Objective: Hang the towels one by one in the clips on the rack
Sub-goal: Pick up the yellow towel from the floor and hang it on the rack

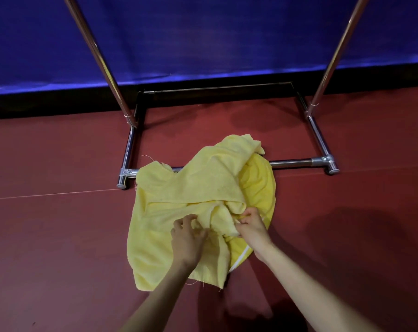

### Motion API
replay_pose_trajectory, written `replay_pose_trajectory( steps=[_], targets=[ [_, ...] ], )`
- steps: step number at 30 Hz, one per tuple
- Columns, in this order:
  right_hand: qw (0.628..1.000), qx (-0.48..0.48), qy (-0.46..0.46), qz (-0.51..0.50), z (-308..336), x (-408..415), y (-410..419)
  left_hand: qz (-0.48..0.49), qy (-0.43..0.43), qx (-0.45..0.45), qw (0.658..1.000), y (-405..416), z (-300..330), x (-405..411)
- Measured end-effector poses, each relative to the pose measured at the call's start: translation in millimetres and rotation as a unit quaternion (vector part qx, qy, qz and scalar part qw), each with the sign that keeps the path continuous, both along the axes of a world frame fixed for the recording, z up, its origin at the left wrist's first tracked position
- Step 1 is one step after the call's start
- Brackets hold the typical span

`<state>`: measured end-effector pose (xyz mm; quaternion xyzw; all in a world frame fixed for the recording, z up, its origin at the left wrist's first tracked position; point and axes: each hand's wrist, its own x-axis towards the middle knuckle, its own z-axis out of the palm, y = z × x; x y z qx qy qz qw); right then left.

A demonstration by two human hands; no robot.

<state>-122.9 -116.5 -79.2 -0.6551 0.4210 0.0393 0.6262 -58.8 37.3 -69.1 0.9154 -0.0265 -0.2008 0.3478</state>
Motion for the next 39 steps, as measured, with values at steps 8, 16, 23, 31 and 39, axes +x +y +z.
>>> replay_pose_trajectory(
  steps=[8, 16, 23, 31, 39],
  targets=[
    [0.998, -0.04, 0.043, -0.039, -15.9, -33.2, -20.5, -0.116, -0.128, 0.133, 0.976, 9.4, -3.2, 10.1],
    [0.895, 0.298, -0.144, -0.299, 39.9, 1.3, -38.2, 0.096, -0.032, -0.216, 0.971, 14.0, 48.3, 24.8],
    [0.744, 0.469, -0.279, -0.386, 151.6, 30.6, -84.0, 0.125, -0.084, -0.343, 0.927, -16.3, 109.3, 30.4],
    [0.789, 0.336, -0.305, -0.413, 87.9, -24.8, -78.0, 0.154, -0.084, -0.275, 0.945, -8.6, 80.5, 15.1],
    [0.86, 0.247, -0.097, -0.436, 17.8, -63.6, -74.3, 0.12, 0.025, -0.175, 0.977, 25.3, 38.7, 3.6]
  ],
)
